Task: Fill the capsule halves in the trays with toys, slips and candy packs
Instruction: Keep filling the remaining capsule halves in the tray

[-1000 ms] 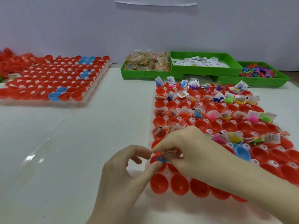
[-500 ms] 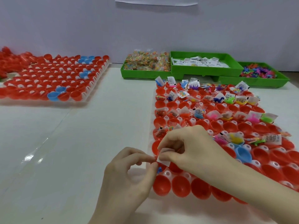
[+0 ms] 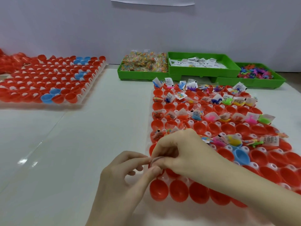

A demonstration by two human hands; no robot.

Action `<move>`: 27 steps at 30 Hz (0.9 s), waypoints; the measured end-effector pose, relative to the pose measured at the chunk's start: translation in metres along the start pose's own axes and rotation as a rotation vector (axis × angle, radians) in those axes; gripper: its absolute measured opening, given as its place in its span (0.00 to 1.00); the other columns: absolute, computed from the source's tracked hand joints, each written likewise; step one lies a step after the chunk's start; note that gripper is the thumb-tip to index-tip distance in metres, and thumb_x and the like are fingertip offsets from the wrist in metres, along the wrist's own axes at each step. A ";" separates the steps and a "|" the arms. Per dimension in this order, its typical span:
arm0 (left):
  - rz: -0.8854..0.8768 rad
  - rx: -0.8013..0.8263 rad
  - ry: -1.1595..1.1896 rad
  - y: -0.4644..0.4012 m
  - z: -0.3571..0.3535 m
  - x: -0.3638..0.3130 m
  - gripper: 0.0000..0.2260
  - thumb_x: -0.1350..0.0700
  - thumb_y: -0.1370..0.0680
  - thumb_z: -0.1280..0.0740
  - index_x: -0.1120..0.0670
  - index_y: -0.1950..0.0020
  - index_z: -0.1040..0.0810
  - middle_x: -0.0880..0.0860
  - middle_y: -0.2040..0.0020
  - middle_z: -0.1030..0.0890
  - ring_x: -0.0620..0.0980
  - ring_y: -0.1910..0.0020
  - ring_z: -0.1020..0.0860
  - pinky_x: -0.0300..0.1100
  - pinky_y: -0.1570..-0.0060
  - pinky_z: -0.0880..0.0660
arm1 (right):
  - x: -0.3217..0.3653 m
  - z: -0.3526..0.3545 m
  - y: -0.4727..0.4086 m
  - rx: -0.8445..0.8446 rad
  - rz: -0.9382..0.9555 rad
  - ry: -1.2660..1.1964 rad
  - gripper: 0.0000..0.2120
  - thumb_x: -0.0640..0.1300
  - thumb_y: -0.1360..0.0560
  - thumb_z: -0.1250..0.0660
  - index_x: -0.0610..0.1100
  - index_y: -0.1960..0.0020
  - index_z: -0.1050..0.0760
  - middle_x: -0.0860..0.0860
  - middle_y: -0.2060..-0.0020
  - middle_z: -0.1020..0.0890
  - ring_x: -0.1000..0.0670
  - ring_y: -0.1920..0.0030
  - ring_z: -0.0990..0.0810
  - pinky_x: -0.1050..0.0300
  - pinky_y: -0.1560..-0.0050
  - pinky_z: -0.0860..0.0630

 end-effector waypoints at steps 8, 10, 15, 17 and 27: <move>-0.250 -0.029 -0.280 -0.002 0.004 -0.013 0.12 0.45 0.30 0.37 0.48 0.63 0.16 0.40 0.61 0.21 0.38 0.63 0.23 0.35 0.64 0.28 | -0.008 0.003 -0.002 0.061 -0.047 0.016 0.07 0.44 0.31 0.28 0.50 0.54 0.20 0.61 0.64 0.21 0.62 0.59 0.21 0.65 0.57 0.22; -0.301 -0.024 -0.302 -0.002 0.003 -0.016 0.12 0.47 0.29 0.37 0.50 0.64 0.16 0.40 0.63 0.21 0.38 0.65 0.23 0.37 0.65 0.28 | -0.005 0.007 -0.002 0.007 -0.024 0.079 0.03 0.45 0.31 0.27 0.50 0.57 0.19 0.58 0.65 0.19 0.60 0.61 0.21 0.62 0.59 0.21; -0.371 -0.020 -0.359 -0.002 0.002 -0.021 0.12 0.49 0.27 0.37 0.52 0.63 0.17 0.43 0.62 0.21 0.42 0.66 0.22 0.41 0.67 0.26 | 0.003 0.016 0.002 -0.124 0.056 0.132 0.02 0.46 0.33 0.26 0.48 0.62 0.17 0.56 0.69 0.19 0.59 0.63 0.22 0.63 0.62 0.24; -0.383 -0.028 -0.375 -0.001 0.003 -0.021 0.12 0.49 0.27 0.37 0.52 0.63 0.16 0.44 0.63 0.20 0.45 0.68 0.21 0.40 0.70 0.25 | 0.006 0.014 0.005 -0.105 0.097 0.127 0.01 0.41 0.32 0.27 0.46 0.61 0.17 0.56 0.68 0.18 0.61 0.62 0.21 0.66 0.60 0.25; -0.355 0.043 -0.378 0.000 0.000 -0.022 0.13 0.47 0.27 0.38 0.50 0.60 0.17 0.42 0.60 0.20 0.44 0.65 0.21 0.39 0.64 0.28 | 0.008 0.008 0.012 -0.072 0.080 0.411 0.09 0.55 0.30 0.31 0.50 0.59 0.19 0.55 0.70 0.19 0.56 0.66 0.23 0.56 0.63 0.24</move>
Point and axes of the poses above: each hand's wrist, its own y-axis away from the middle knuckle, its own z-axis out of the back of the hand, x = y × z, the point moved 8 cm from there along -y, towards the middle knuckle
